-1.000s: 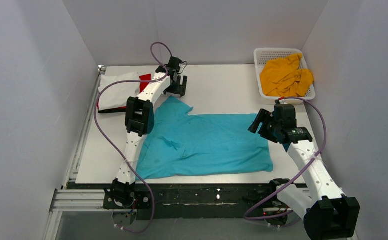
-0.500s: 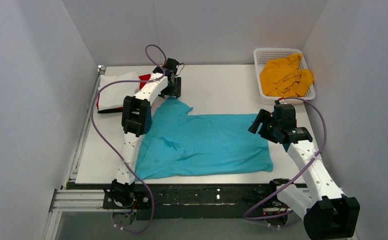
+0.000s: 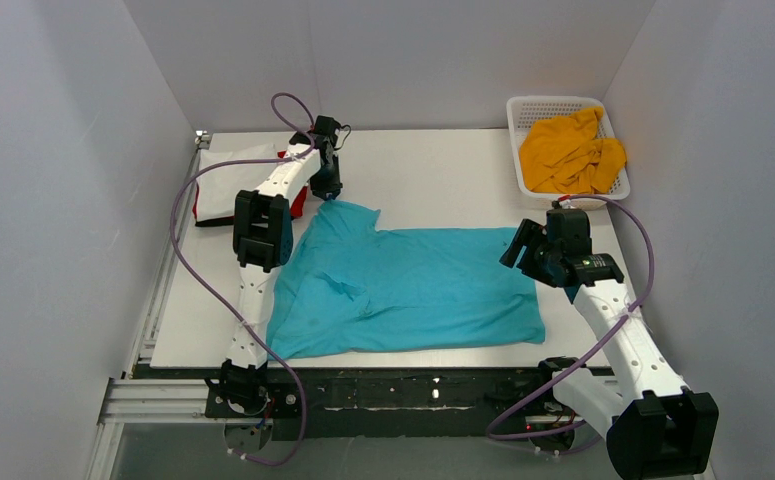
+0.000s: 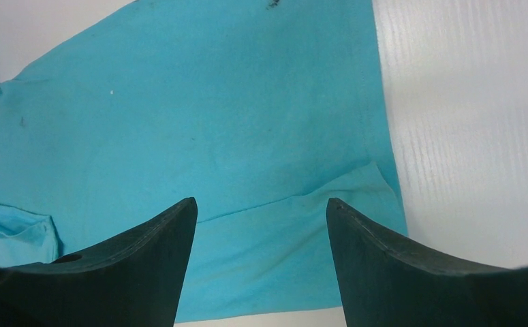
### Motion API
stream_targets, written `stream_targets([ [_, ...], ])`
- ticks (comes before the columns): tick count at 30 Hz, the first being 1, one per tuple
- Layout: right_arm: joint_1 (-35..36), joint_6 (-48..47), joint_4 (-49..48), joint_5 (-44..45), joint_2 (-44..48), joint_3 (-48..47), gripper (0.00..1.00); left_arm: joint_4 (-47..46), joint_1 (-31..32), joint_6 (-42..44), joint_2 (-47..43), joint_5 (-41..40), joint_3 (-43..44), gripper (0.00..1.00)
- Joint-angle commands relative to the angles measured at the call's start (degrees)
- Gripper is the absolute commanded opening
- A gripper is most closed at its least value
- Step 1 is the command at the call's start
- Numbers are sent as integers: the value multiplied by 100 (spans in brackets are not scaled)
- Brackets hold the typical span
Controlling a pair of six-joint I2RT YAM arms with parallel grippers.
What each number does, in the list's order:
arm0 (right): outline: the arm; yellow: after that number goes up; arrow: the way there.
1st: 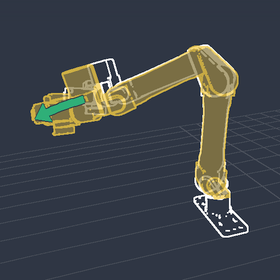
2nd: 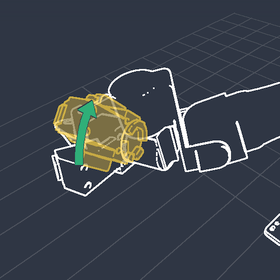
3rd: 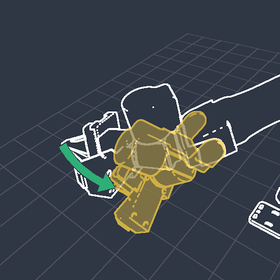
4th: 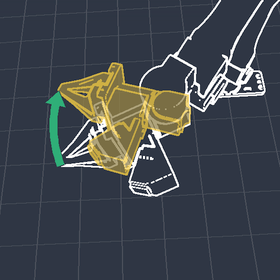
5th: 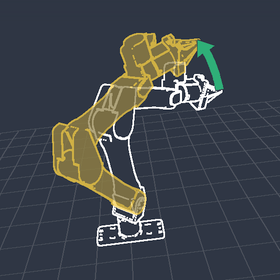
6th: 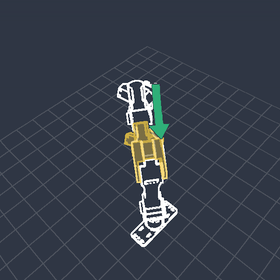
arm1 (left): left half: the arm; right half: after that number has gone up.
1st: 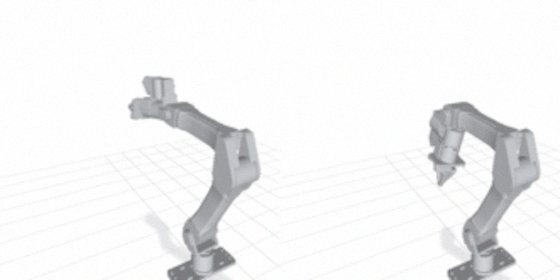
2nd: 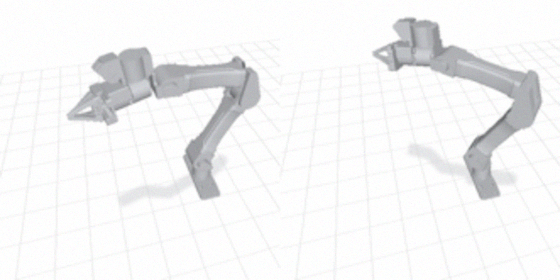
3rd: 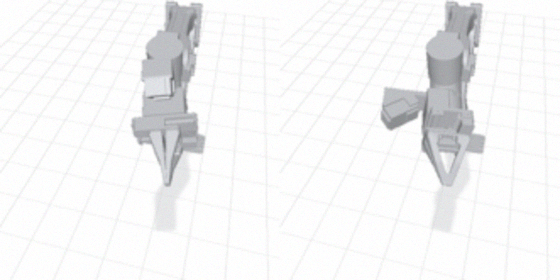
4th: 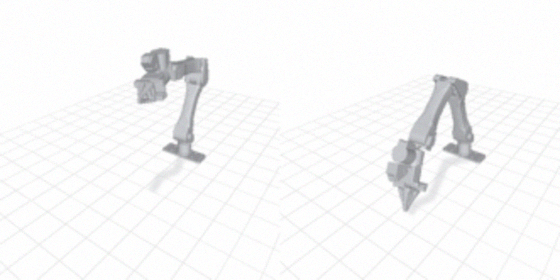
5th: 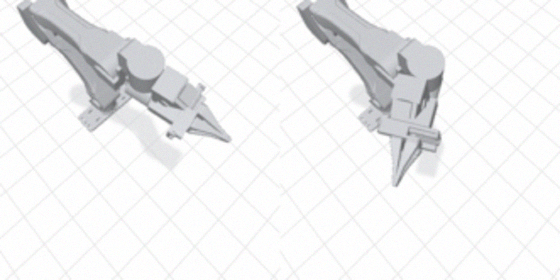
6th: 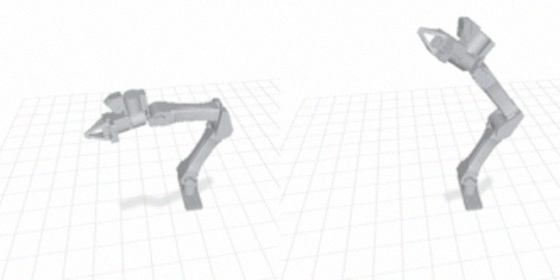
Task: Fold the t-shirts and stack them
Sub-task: Grab the side of the flattened tshirt furthest away from the robot with both arms
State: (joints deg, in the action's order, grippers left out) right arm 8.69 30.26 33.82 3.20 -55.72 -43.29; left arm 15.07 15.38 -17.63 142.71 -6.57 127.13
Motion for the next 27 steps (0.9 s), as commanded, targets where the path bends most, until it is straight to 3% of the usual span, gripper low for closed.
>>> stream_targets([
  [1, -16, 111, 161, 258, -169, -282, 77, 1081, -7, 62, 289, 62, 3, 0],
  [8, -25, 372, 552, 862, -994, -1015, 79, 928, -4, 74, -353, 165, -407, 0],
  [17, -34, 1136, 1659, 1844, -3733, -3239, 76, 397, -5, -270, -1303, 431, -1343, 0],
  [22, -25, 1347, 2180, 1679, -5366, -4863, 76, 303, -1, -405, -1582, 655, -1595, 0],
  [27, 27, 1548, 2519, 2051, -6193, -5574, 75, 169, 4, -532, -1943, 793, -1944, 0],
])
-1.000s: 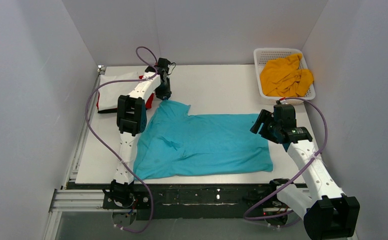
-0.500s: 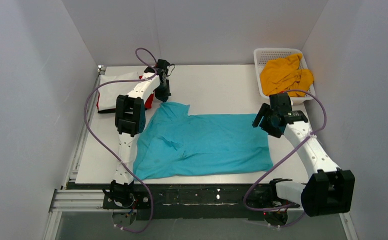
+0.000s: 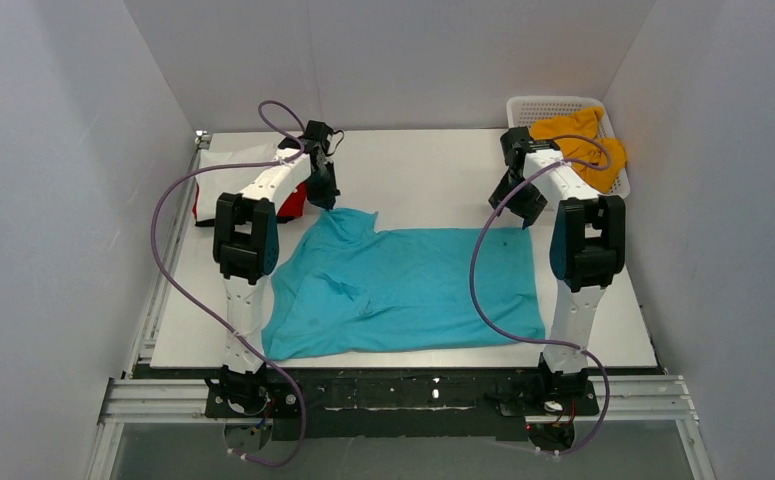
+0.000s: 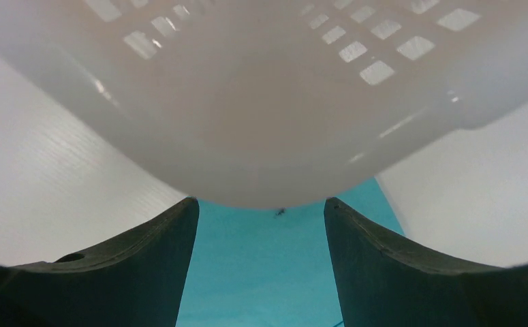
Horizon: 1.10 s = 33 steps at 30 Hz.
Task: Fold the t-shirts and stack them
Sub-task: Grab the side of the flattened tshirt furthest away from the robot with both arms
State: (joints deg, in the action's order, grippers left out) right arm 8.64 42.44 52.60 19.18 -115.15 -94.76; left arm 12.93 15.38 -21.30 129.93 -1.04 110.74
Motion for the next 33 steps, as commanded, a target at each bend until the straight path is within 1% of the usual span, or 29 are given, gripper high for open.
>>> stream_targets([
  [1, 32, 346, 652, 545, -309, -441, 76, 347, 1, -200, -744, 318, -386, 0],
  [5, 32, 358, 678, 887, -564, -584, 75, 212, 17, -297, -1001, 467, -688, 0],
  [15, 45, 726, 816, 1083, -1228, -985, 75, -97, 28, -545, -1511, 766, -1333, 0],
  [19, 73, 827, 1053, 1200, -1415, -1217, 74, -143, 42, -560, -1651, 809, -1456, 0],
  [24, 100, 854, 1122, 1232, -1282, -915, 74, -276, 38, -596, -1868, 739, -1725, 0],
  [25, 102, 837, 1109, 1204, -1243, -846, 74, -308, 43, -609, -1905, 723, -1791, 0],
  [28, 111, 778, 1002, 1092, -1074, -551, 66, -360, 36, -643, -1972, 725, -1889, 0],
  [33, 120, 772, 559, 983, -750, -29, 57, -388, 42, -674, -2024, 765, -1946, 0],
])
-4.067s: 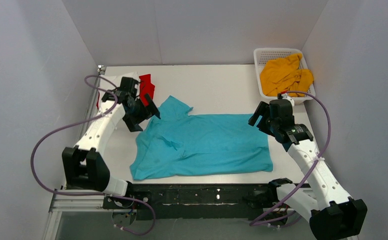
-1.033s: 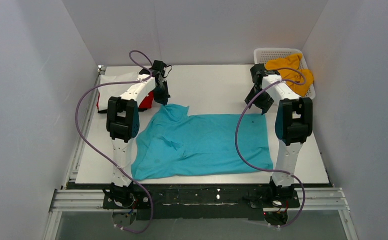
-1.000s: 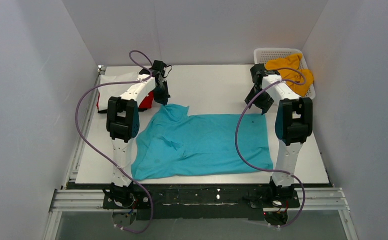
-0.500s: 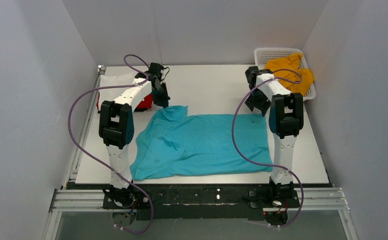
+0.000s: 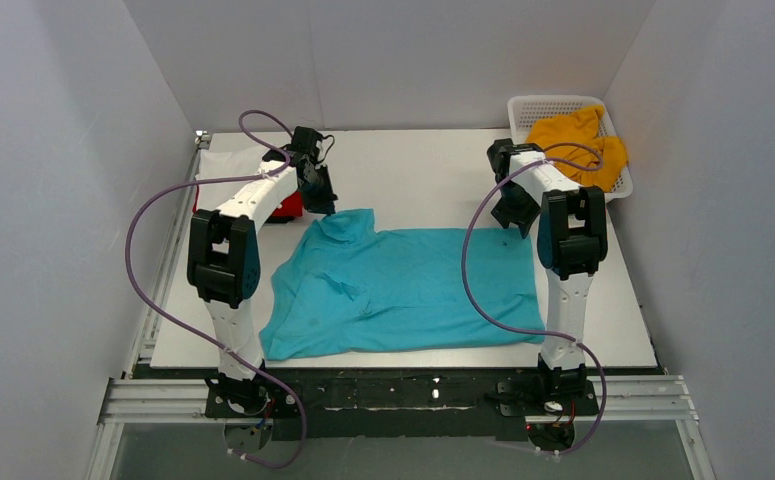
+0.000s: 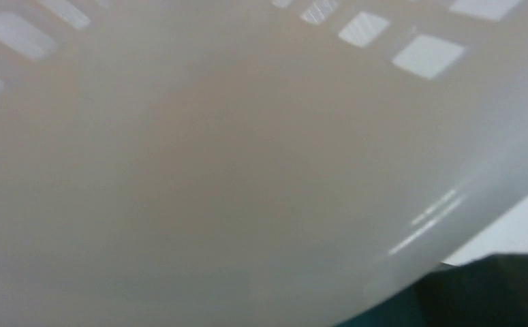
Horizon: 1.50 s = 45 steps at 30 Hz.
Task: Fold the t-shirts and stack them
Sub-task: Grab the side of the flattened tshirt furthest away from the robot with both arms, then fold the other side of the tshirt into a rectangle
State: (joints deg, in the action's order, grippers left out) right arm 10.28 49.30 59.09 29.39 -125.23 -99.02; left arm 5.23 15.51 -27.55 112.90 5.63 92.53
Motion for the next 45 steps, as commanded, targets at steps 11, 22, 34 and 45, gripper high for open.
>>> stream_targets([
  [11, -44, -59, -246, 14, 166, 86, 9, 404, 24, 30, -446, 169, -241, 0],
  [22, 168, -579, -805, 39, 909, 616, 1, 147, 32, -65, -1144, 566, -988, 0],
  [34, 410, -885, -1396, 87, 2578, 2306, 1, 45, 82, -287, -2844, 496, -2879, 0],
  [45, 527, -1009, -1289, 57, 3604, 3112, 1, 768, 144, -835, -4733, 62, -3892, 0],
])
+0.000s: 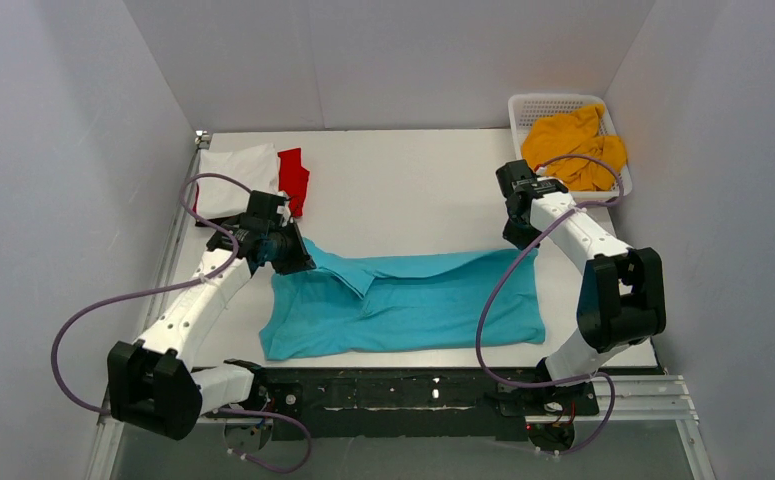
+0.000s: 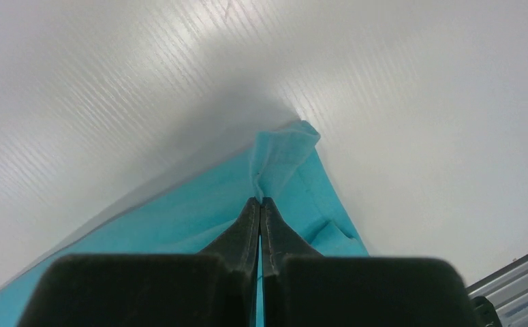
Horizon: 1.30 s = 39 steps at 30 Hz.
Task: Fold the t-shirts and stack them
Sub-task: Fold the other side of the tshirt into a rectangle
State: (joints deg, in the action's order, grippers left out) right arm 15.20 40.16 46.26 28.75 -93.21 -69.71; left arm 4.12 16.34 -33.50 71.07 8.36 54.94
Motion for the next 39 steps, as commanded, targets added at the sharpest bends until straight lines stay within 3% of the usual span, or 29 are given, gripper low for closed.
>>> stream_targets([
  [1, 36, -119, 21, 122, 461, 207, 1, 1030, 76, -253, -653, -268, -124, 0],
  [18, 36, -434, 75, 89, 635, 335, 1, 2128, 237, -905, -1929, -201, -937, 0],
  [27, 36, -532, 20, 175, 584, 530, 1, 2334, 282, -1030, -2040, 142, -1569, 0],
  [30, 44, -349, -46, 209, 673, 815, 10, 2409, 282, -1018, -2067, 193, -1731, 2],
  [33, 44, 127, 95, 531, 904, 1174, 31, 2425, 292, -1048, -2196, 327, -1836, 15],
  [34, 44, 346, 233, 718, 1008, 1268, 37, 2456, 291, -1042, -2247, 384, -1846, 24],
  [35, 44, 592, 398, 912, 1135, 1366, 45, 2520, 293, -1037, -2308, 381, -1844, 37],
  [36, 44, 790, 563, 1090, 1258, 1441, 50, 2582, 291, -1029, -2377, 370, -1827, 57],
  [38, 44, 973, 803, 1311, 1525, 1551, 55, 2737, 291, -971, -2501, 327, -1744, 94],
  [39, 44, 992, 873, 1368, 1656, 1577, 56, 2791, 293, -946, -2557, 298, -1677, 98],
])
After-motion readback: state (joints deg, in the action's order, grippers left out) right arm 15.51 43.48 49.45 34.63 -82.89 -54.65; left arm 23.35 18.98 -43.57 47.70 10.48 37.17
